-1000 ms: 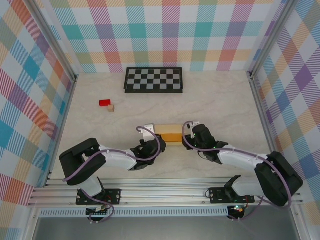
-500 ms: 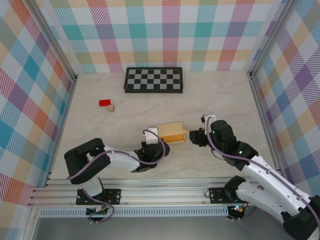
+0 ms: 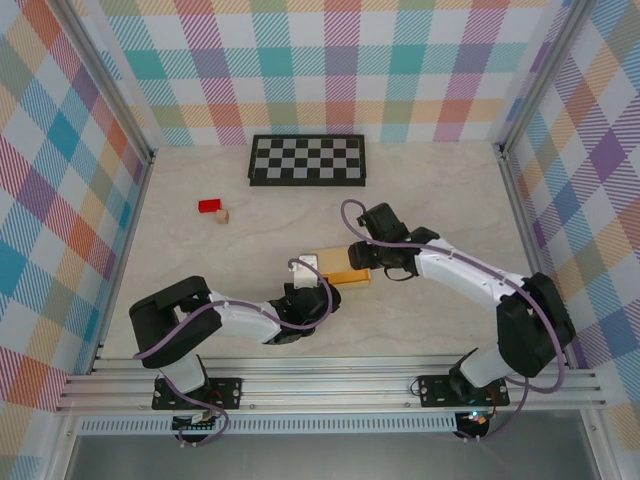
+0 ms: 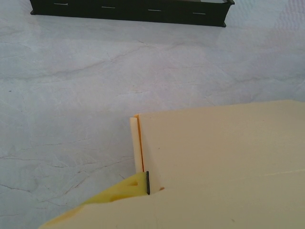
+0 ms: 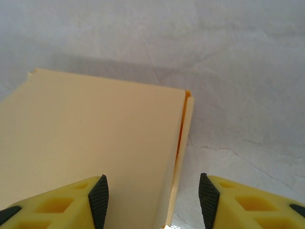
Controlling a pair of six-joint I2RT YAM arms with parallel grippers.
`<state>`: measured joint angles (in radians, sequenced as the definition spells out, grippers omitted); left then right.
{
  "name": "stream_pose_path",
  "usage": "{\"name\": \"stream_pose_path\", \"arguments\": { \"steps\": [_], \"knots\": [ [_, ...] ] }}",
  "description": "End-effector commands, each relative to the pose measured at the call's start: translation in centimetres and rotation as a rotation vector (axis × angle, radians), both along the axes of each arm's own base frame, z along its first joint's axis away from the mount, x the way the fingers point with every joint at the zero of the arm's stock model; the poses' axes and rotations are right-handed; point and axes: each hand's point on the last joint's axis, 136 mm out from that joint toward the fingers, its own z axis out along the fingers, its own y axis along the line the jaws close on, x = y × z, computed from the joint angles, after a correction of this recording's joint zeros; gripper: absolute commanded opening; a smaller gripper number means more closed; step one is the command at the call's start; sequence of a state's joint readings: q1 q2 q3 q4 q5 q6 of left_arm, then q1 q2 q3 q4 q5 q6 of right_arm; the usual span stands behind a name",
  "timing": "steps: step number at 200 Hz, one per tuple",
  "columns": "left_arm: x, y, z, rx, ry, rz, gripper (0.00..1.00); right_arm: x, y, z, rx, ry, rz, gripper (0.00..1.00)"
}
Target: Fold the paper box
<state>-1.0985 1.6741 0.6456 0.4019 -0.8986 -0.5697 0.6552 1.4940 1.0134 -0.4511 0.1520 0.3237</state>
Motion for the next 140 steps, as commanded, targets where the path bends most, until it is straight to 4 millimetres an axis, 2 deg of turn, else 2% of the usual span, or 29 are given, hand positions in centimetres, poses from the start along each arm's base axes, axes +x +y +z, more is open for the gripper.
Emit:
{"name": "stream_pose_path", "arguments": {
  "steps": [1,17,52,75,113,140],
  "knots": [
    [-1.4,-0.5,-2.7,0.103,0.096,-0.072,0.00,-0.8,-0.6,-1.9,-0.016,0.068,-0.041,0.54],
    [-1.5,-1.0,-2.9,0.101,0.113,-0.091,0.08,-1.2,-1.1,-3.2,-0.026,0.092,-0.067,0.54],
    [-2.1,-1.3,-2.3,0.071,0.138,-0.126,0.36,-1.5,-1.7,-4.4,-0.046,0.106,-0.099,0.55],
    [-2.6,-0.8,-1.4,0.065,0.158,-0.140,0.42,-1.3,-2.0,-4.7,-0.070,0.107,-0.106,0.55],
    [-3.9,-1.2,0.7,0.006,0.217,-0.205,0.49,-1.0,-2.1,-4.8,-0.089,0.104,-0.113,0.55],
    [-5.6,-2.1,1.0,-0.029,0.315,-0.291,0.53,-0.7,-2.2,-4.8,-0.102,0.103,-0.116,0.55]
  ]
}}
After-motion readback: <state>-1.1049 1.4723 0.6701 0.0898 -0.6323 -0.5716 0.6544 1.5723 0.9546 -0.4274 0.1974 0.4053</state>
